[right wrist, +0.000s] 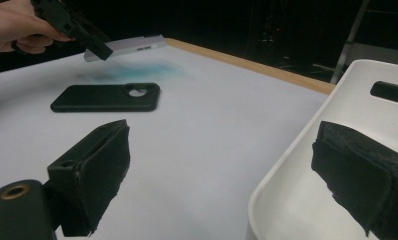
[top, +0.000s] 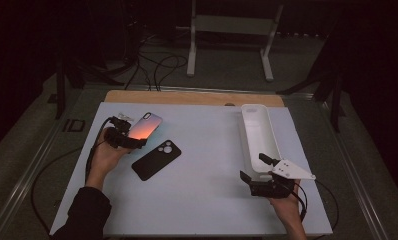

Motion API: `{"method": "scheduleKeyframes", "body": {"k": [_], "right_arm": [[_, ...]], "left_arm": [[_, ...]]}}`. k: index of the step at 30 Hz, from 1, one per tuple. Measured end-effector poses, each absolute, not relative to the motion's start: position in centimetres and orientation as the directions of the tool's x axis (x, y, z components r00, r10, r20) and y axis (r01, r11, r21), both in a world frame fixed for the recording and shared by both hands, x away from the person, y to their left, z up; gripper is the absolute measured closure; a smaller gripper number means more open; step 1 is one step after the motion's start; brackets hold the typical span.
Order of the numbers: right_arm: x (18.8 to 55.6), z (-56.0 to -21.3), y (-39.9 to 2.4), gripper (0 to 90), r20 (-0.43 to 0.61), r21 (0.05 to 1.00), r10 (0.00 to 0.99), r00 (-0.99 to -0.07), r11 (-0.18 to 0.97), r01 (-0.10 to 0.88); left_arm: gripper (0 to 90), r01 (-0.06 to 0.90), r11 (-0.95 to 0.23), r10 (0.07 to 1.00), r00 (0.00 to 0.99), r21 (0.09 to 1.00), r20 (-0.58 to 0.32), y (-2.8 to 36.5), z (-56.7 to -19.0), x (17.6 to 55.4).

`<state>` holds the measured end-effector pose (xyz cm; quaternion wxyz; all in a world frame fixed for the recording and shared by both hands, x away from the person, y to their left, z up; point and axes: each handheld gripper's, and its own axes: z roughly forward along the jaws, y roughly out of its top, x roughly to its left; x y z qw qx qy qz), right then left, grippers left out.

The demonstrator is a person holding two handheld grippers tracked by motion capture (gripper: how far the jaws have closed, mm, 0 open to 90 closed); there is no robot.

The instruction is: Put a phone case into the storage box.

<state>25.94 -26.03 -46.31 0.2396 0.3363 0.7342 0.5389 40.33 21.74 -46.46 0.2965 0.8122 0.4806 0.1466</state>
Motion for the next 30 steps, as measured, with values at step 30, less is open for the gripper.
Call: {"method": "scheduleKeyframes", "body": {"k": [30], "right_arm": [[28.6, -44.8, -25.7, 8.6, 0.01, 0.948, 0.737, -0.676, 0.208, 0.241]], "left_arm": [[17.1, 0.407, -0.342, 0.812, 0.581, 0.847, 0.049, 18.6, -42.6, 30.6]]}}
